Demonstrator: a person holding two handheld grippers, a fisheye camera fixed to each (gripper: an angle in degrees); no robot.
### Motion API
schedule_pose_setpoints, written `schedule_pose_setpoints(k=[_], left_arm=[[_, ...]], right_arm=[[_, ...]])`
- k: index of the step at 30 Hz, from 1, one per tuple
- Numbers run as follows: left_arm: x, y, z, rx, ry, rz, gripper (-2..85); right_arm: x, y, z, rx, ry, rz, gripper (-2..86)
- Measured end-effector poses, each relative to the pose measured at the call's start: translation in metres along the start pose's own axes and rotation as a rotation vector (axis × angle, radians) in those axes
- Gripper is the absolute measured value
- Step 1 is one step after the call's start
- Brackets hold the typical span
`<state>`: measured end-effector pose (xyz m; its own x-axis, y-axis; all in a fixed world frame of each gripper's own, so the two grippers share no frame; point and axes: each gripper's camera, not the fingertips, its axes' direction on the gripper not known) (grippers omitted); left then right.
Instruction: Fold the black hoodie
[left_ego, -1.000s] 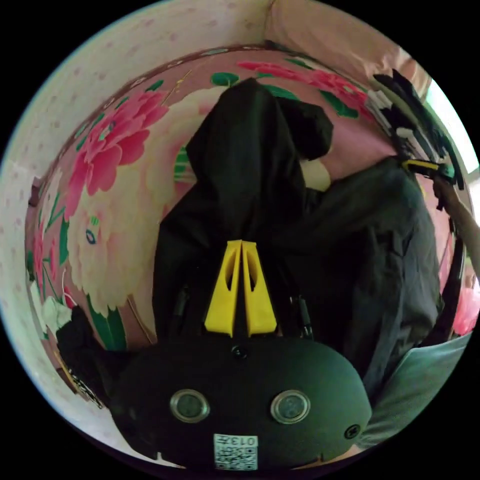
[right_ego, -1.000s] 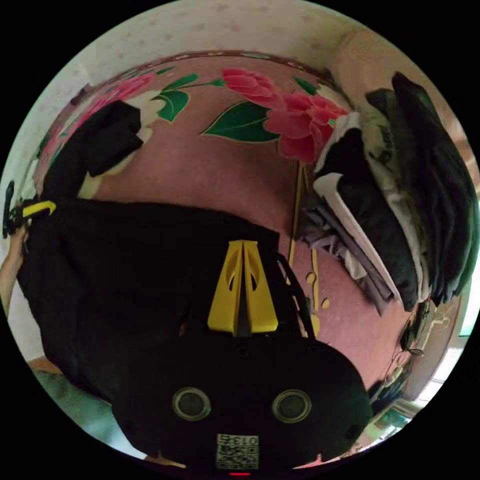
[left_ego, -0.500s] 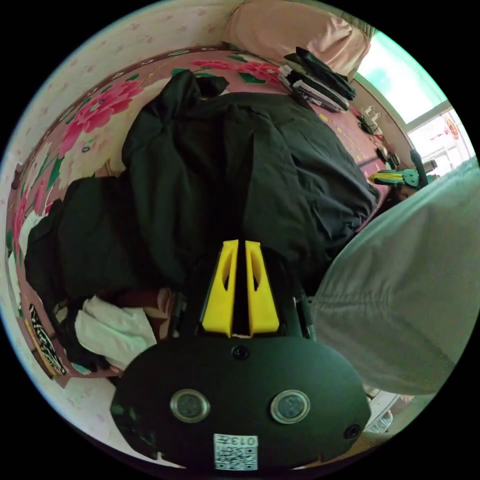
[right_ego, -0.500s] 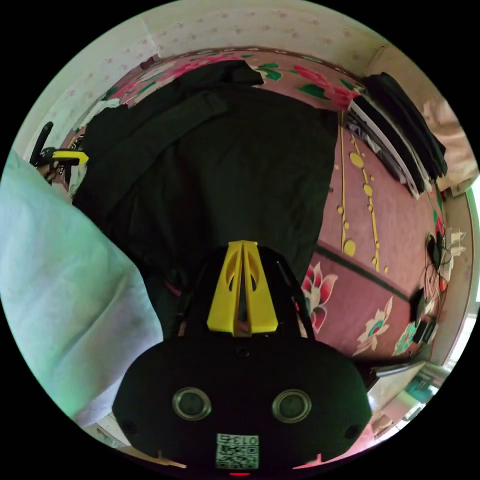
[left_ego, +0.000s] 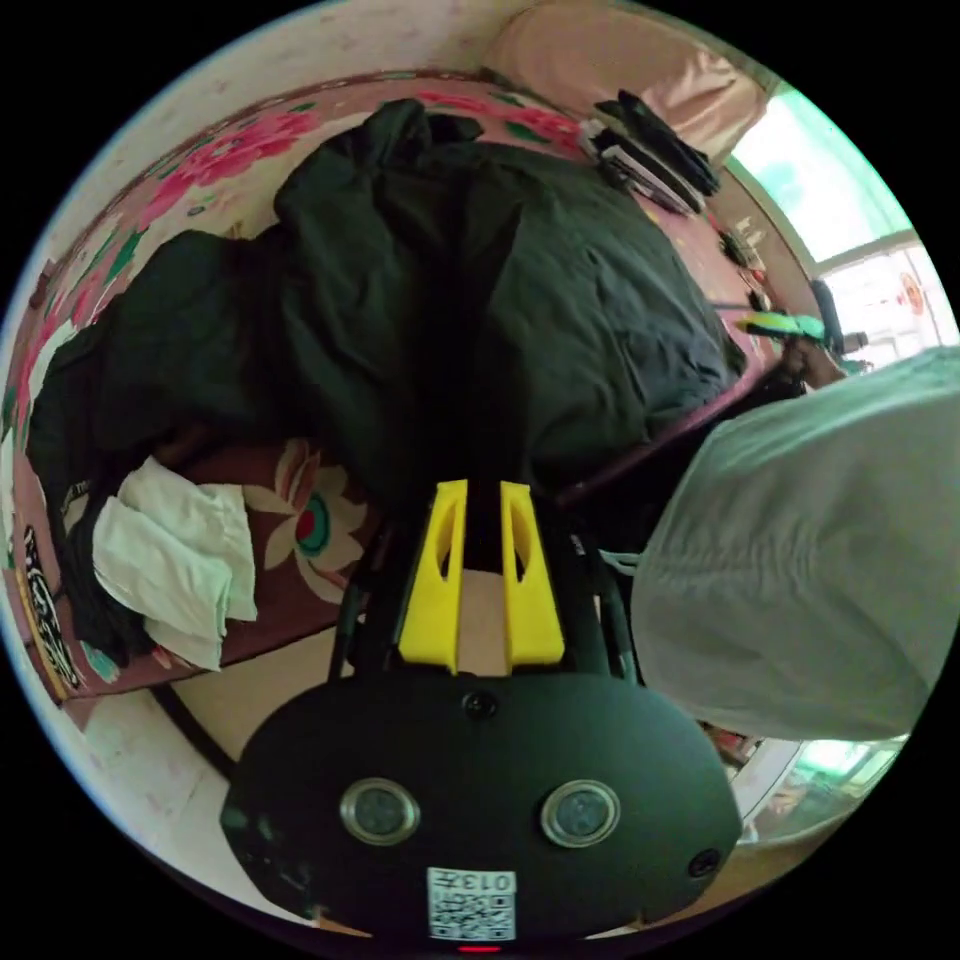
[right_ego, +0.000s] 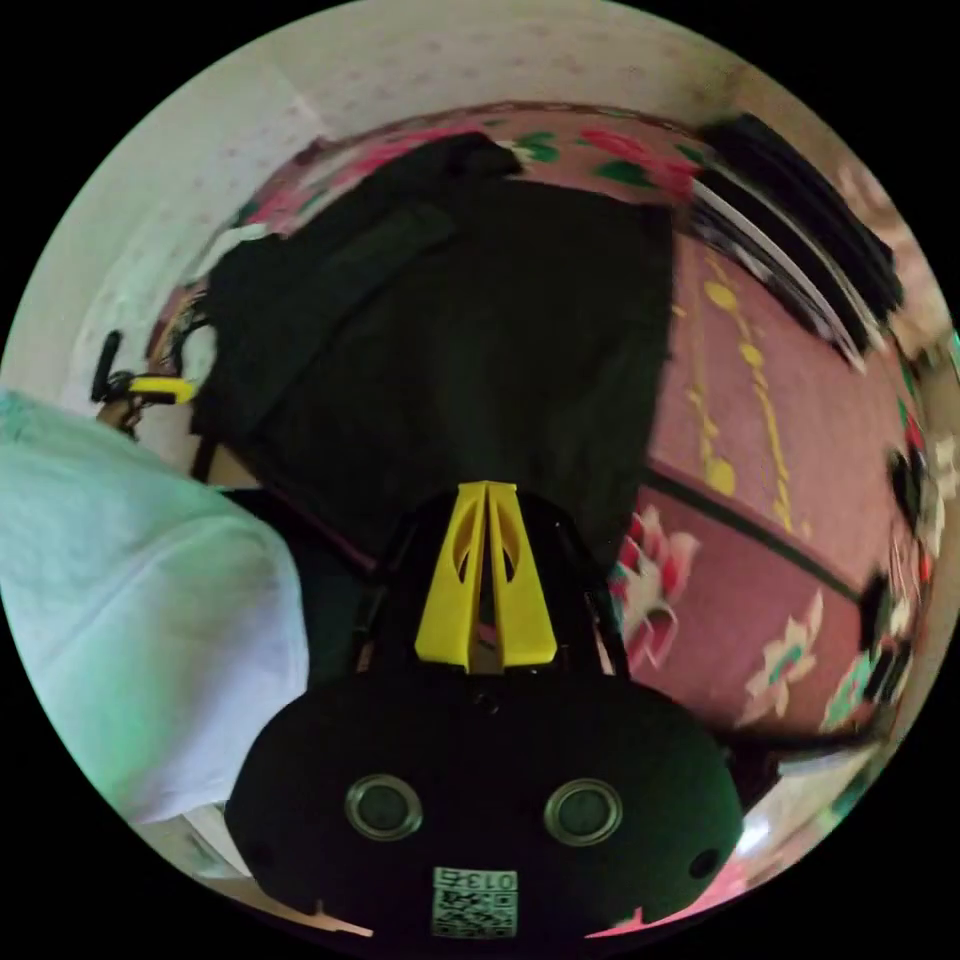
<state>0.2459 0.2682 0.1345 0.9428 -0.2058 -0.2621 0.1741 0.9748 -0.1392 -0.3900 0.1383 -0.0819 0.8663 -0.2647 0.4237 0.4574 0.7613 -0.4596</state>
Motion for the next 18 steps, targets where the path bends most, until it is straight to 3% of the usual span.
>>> schedule_pose_setpoints(k=[5,8,14,18], left_arm=[[0.008,0.005,0.040,-0.153,-0.014,0.163,11.2],[-0.005,0.003,0.063,-0.174,0.019,0.192,11.5],[-0.019,-0.003,0.090,-0.328,0.007,0.423,1.9],[-0.033,0.015,0.108,-0.303,0.055,0.546,1.2]], right_arm=[[-0.109,-0.064,0.040,-0.059,-0.309,-0.397,5.5],[-0.162,-0.080,0.078,-0.171,-0.290,-0.587,6.7],[-0.193,-0.100,0.126,-0.368,-0.232,-0.632,3.3],[-0.182,-0.093,0.119,-0.322,-0.272,-0.684,2.0]])
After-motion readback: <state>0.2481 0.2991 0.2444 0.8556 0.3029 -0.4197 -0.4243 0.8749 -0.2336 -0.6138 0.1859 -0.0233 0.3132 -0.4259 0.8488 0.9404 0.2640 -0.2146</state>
